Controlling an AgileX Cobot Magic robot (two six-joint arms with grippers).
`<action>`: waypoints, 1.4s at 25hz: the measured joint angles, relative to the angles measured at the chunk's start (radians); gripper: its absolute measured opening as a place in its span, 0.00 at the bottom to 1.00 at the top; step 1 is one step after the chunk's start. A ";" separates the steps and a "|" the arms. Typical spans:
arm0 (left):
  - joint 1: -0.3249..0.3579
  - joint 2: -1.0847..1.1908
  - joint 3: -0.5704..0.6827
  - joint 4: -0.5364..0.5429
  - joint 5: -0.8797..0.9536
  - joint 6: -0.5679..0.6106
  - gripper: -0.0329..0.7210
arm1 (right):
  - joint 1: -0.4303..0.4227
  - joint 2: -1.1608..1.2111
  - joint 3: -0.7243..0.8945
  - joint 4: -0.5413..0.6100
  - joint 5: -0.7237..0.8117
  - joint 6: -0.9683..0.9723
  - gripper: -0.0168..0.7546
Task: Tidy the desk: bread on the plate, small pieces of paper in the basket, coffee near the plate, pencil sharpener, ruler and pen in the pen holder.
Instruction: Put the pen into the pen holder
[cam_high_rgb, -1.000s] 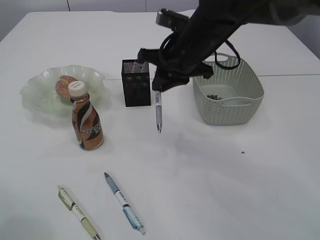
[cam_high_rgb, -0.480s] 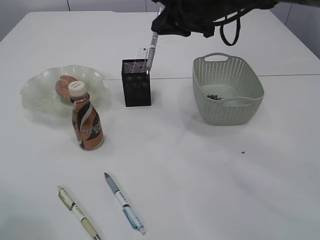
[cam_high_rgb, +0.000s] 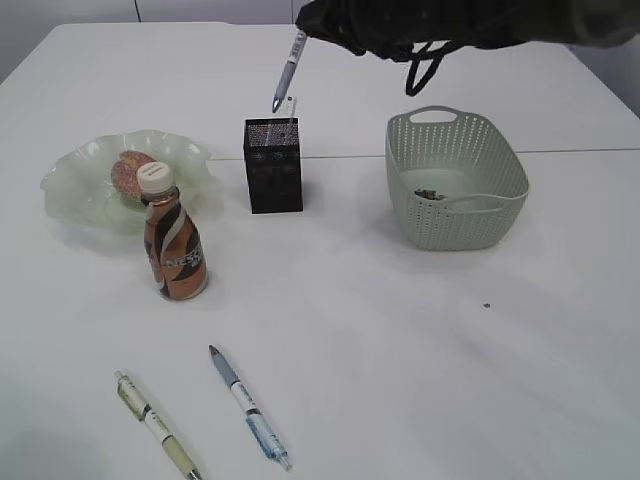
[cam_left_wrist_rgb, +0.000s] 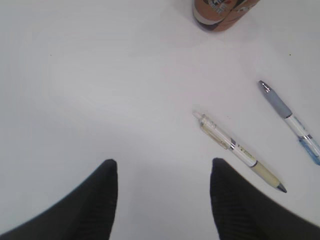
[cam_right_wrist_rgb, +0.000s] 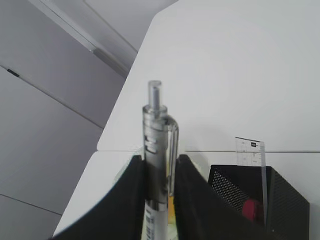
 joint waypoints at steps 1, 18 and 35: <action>0.000 0.000 0.000 0.000 0.000 0.000 0.62 | 0.000 0.012 0.000 0.051 -0.005 -0.058 0.17; 0.000 0.000 0.000 0.000 0.000 0.000 0.62 | 0.000 0.140 -0.036 0.429 -0.078 -0.503 0.17; 0.000 0.000 0.000 0.000 -0.004 0.000 0.62 | 0.000 0.258 -0.124 0.433 -0.078 -0.555 0.17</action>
